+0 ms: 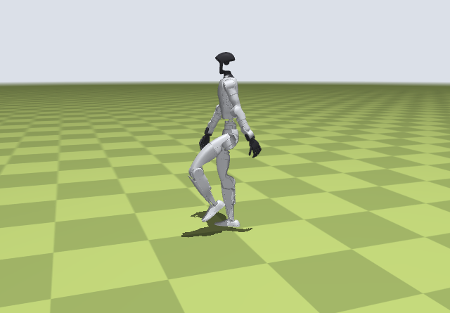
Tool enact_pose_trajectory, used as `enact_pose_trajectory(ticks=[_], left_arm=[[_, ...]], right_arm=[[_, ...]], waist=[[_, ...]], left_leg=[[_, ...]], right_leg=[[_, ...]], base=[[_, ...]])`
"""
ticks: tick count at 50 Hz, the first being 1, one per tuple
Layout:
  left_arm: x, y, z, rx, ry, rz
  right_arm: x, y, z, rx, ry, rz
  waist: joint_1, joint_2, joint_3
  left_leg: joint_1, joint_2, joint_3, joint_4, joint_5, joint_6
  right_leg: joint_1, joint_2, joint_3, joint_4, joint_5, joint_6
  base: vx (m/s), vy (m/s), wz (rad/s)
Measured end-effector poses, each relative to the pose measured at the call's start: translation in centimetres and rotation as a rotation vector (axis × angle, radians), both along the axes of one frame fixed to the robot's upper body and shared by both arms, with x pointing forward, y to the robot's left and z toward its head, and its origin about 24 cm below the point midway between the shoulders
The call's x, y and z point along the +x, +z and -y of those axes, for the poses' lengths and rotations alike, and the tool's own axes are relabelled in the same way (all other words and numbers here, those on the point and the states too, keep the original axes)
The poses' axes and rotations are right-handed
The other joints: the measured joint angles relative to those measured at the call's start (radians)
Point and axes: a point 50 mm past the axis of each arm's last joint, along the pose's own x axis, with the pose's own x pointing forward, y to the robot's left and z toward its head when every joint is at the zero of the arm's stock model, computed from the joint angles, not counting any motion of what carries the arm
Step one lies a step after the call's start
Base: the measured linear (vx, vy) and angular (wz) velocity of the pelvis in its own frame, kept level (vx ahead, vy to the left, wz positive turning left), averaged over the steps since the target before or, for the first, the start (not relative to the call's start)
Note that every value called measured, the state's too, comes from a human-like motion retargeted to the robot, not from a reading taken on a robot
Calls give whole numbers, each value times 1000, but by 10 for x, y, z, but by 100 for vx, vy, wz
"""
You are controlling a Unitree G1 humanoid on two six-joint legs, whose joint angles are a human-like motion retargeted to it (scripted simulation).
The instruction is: In place motions
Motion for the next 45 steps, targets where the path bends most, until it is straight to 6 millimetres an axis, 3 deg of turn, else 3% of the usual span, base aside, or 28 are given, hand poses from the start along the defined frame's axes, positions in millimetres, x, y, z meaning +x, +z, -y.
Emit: enact_pose_trajectory(ticks=[2, 4, 10, 12, 13, 15, 17, 18, 20, 22, 25, 28, 30, 32, 35, 37, 38, 40, 43, 45], left_arm=[[2, -1, -2, -3, -16, 6], [6, -1, -5, 5, -29, 16], [37, -10, -10, 48, -16, 117], [49, -13, -12, 65, -26, 157], [54, -14, -12, 67, -38, 172], [80, -18, -13, 60, -58, 230], [129, -19, -21, 70, -118, 342], [149, -19, -26, 83, -164, 398], [192, -13, -41, 104, -263, 517], [223, -4, -56, 135, -350, 604], [237, -1, -61, 223, -455, 660], [249, 3, -63, 265, -511, 714], [246, 2, -60, 238, -515, 710], [228, -5, -51, 195, -490, 662], [191, -15, -39, 143, -422, 565], [160, -20, -30, 130, -358, 487], [143, -22, -27, 131, -320, 442], [111, -22, -24, 137, -252, 356], [92, -20, -23, 155, -181, 273], [84, -18, -22, 156, -119, 235]], right_arm=[[-4, -2, -6, 59, -38, 2], [-20, -10, -8, 96, -77, -43], [-98, -34, -4, 58, -102, -298], [-131, -39, 5, -1, -100, -399], [-150, -39, 11, -34, -100, -456], [-175, -38, 22, -96, -98, -551], [-182, -36, 29, -127, -159, -599], [-191, -34, 33, -137, -209, -626], [-206, -30, 41, -138, -290, -690], [-222, -25, 44, -137, -317, -776], [-256, -18, 46, -178, -361, -883], [-273, -16, 42, -167, -405, -904], [-275, -17, 38, -149, -404, -904], [-276, -17, 36, -144, -386, -905], [-262, -21, 35, -140, -330, -876], [-245, -25, 34, -144, -282, -828], [-236, -27, 32, -147, -254, -799], [-212, -32, 29, -144, -201, -735], [-150, -36, 17, -78, -152, -579], [-102, -32, 12, -31, -109, -455]], waist=[[-11, 9, -1], [-18, 22, -23], [-53, 69, -74], [-72, 93, -75], [-111, 108, -90], [-155, 151, -120], [-152, 132, -56], [-164, 125, -24], [-188, 127, 12], [-256, 145, 29], [-292, 193, -26], [-260, 175, -41], [-236, 145, -34], [-205, 142, -58], [-179, 115, -69], [-178, 96, -75], [-165, 88, -76], [-141, 63, -80], [-69, 26, -69], [-56, 39, -10]], left_leg=[[68, -22, -5, -87, 4, -7], [171, -60, -17, -231, 14, -35], [686, -214, -37, -1001, 80, -121], [836, -224, 1, -1208, -147, -114], [886, -202, 86, -1282, -178, -95], [855, -183, 53, -1357, -145, -100], [819, -194, -16, -1357, -112, -93], [831, -195, -8, -1365, -105, -92], [836, -195, 29, -1382, -92, -84], [818, -170, -5, -1384, -79, -88], [769, -133, -22, -1381, -74, -94], [784, -144, -7, -1390, -73, -96], [820, -165, 18, -1399, -77, -99], [831, -168, 37, -1399, -87, -105], [868, -189, 56, -1380, -118, -112], [875, -203, 51, -1330, -146, -115], [874, -202, 60, -1284, -154, -119], [835, -201, 105, -1121, -66, -115], [494, -124, 54, -633, 183, -86], [295, -48, -15, -345, 110, -46]], right_leg=[[19, 5, -16, -5, -4, 2], [31, 13, -32, -9, -11, 6], [46, 61, -15, 68, -91, 22], [35, 86, 8, 166, -114, 32], [14, 92, -9, 224, -85, 43], [-126, 89, -18, 438, 104, 78], [-328, 43, 88, 779, 212, 149], [-393, 62, 141, 888, 210, 163], [-513, -1, 125, 1090, 162, 132], [-616, -13, 119, 1228, 117, 137], [-723, 49, 143, 1294, 71, 185], [-679, 46, 145, 1248, 58, 181], [-584, 31, 135, 1161, 60, 160], [-466, 59, 125, 991, 83, 149], [-245, 108, 126, 661, 118, 136], [-82, 119, 84, 404, 40, 122], [-4, 102, 23, 300, -61, 100], [63, 82, -26, 165, -156, 19], [11, 48, 36, 130, -140, 29], [1, 54, 6, 142, -126, 27]], base=[[8, 1, 18], [19, 4, 40], [22, 3, -3], [33, 8, -5], [27, 12, 50], [-4, 14, 9], [-45, 11, -23], [-39, 11, 28], [-27, 12, 48], [-10, 5, 74], [14, 0, 33], [12, -3, -10], [10, -2, -32], [16, -2, -57], [17, -3, -20], [16, -5, 6], [14, -7, -32], [1, -9, -32], [-37, -14, -15], [-42, -12, 10]])
